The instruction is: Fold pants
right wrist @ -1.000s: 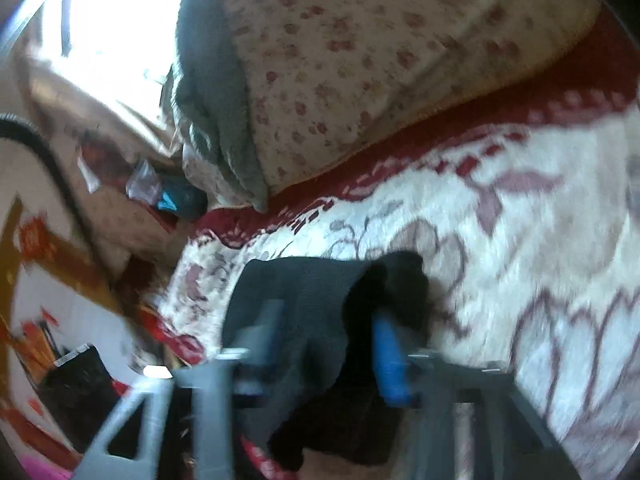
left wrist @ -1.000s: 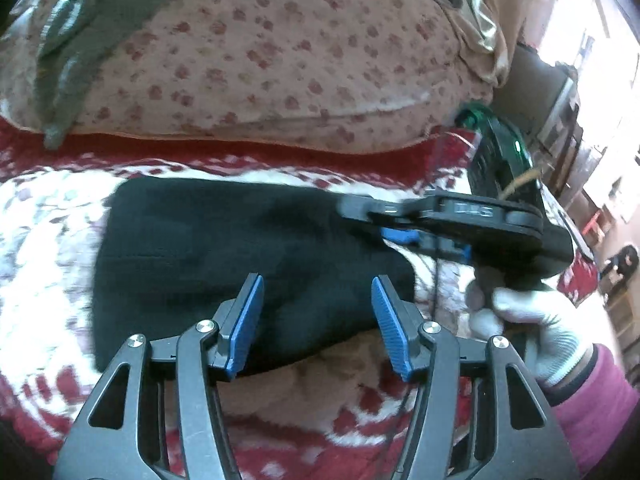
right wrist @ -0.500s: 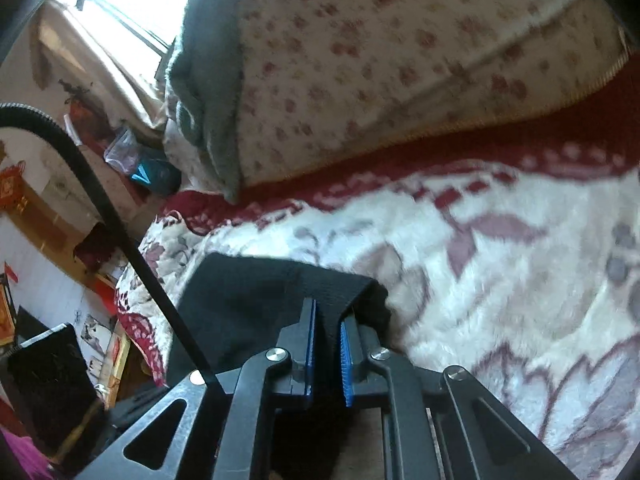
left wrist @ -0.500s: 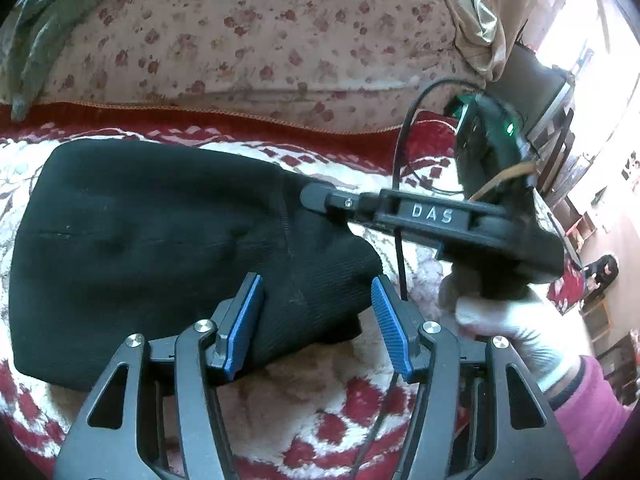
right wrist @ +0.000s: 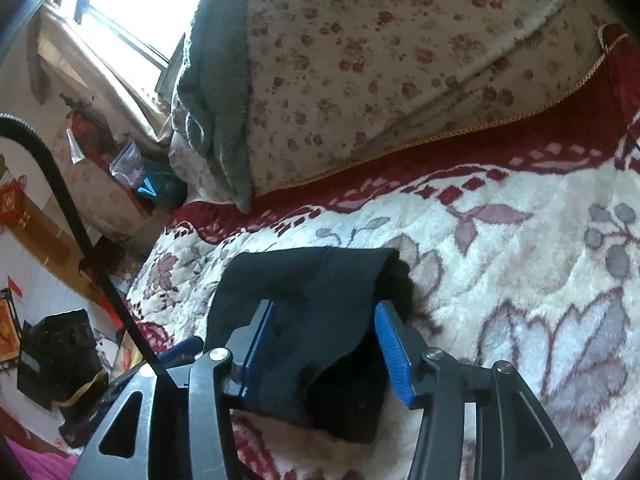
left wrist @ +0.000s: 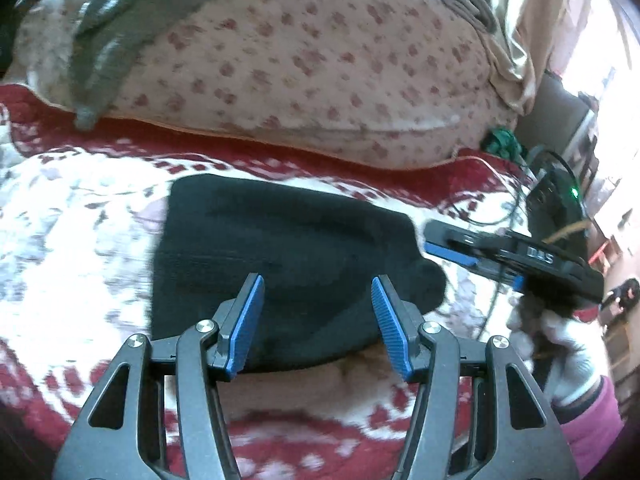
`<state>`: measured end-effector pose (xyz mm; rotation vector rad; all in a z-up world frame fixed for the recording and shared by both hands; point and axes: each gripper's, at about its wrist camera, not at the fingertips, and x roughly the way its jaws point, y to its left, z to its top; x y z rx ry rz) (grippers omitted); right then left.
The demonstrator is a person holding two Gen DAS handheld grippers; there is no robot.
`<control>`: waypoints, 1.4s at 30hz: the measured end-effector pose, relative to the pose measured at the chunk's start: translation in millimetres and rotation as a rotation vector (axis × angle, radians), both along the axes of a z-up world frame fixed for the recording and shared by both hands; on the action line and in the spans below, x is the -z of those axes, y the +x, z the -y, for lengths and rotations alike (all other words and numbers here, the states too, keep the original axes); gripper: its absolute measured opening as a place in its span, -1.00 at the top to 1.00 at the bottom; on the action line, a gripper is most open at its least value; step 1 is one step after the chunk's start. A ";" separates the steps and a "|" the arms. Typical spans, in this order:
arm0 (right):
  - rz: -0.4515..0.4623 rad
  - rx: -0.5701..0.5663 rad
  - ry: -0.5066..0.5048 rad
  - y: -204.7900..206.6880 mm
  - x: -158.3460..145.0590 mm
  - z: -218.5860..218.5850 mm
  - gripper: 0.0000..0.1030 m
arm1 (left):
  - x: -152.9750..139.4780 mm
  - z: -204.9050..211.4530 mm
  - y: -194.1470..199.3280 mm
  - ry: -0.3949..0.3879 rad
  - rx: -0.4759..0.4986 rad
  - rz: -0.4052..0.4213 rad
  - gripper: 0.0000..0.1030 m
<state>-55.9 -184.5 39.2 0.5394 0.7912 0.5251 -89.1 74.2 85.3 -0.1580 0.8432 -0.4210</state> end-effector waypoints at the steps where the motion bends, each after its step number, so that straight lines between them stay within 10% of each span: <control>1: -0.007 0.004 0.010 -1.3 0.8 0.8 0.03 | 0.2 -6.3 1.5 0.003 -0.010 -0.002 -0.08; 23: -0.157 -0.009 0.069 16.6 45.7 -8.4 -0.28 | 31.4 -71.4 53.3 -0.004 -0.147 -0.101 -0.08; 35: -0.149 -0.053 0.087 28.4 55.6 -20.6 -0.42 | 48.7 -75.7 69.3 -0.117 -0.108 -0.140 -0.40; 42: -0.102 -0.080 0.083 24.6 58.5 -20.2 -0.19 | 68.1 -57.6 75.9 -0.162 -0.064 -0.180 -0.48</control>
